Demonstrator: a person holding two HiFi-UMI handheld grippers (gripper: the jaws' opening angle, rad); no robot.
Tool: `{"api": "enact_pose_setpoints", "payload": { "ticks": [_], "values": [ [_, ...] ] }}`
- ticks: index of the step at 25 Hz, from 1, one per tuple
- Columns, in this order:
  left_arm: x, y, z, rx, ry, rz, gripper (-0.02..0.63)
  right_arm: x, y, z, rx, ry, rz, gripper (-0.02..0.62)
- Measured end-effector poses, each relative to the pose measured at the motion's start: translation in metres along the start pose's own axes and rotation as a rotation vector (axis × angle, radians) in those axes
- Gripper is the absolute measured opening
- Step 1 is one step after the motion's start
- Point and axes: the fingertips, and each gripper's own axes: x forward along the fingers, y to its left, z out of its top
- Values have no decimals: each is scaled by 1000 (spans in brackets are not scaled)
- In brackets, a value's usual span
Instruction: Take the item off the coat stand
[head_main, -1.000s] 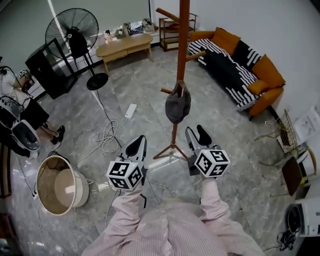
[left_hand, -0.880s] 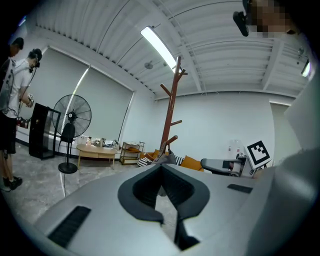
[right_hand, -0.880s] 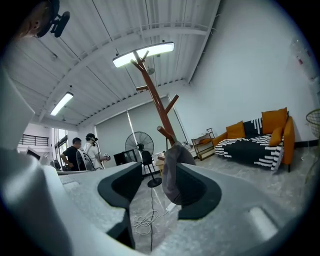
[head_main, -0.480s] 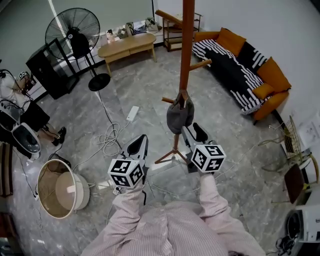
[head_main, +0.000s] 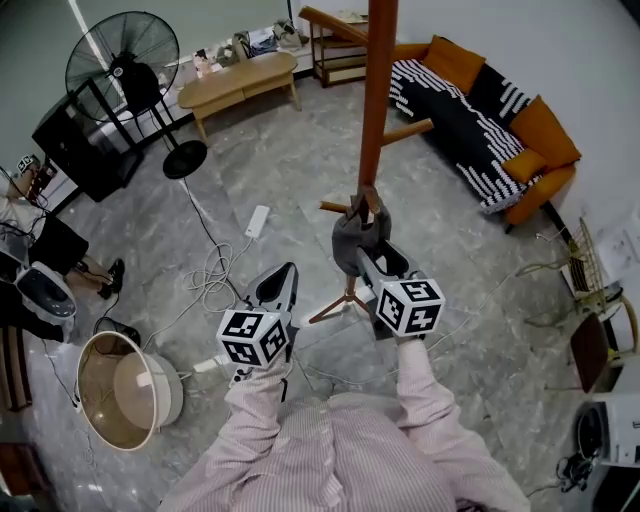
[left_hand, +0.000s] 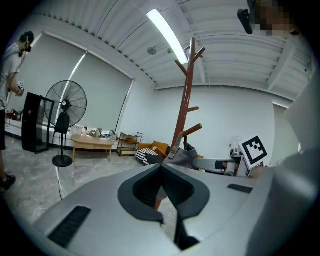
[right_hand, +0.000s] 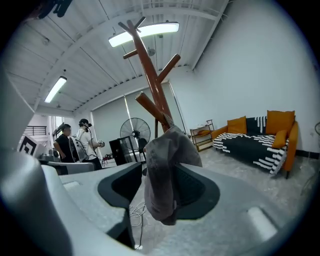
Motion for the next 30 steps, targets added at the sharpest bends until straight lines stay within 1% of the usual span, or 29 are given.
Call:
{"api": "enact_pose_setpoints", "payload": {
  "ticks": [3,5,7,9,18,23,30],
  "values": [
    [13,2,1,-1,13,-24,2,8,-2,0,-35,17,-20,191],
    [20,4,0,-4,22,-37,2,11,-2,-1,-65,25,-34,162],
    [25,6,-2,-7,29,-49,2,14,-4,-2,-95,29,-56,93],
    [29,8,-4,-8,33,-57,2,17,-5,-3,-115,29,-72,57],
    [34,19,1,-10,35,-70,2,18,-4,9,-137,-4,-90,34],
    [35,16,11,-4,19,-84,2,12,-2,19,-182,-18,-93,29],
    [31,10,15,6,8,-98,2,3,3,27,-198,-38,-96,28]
  ]
}}
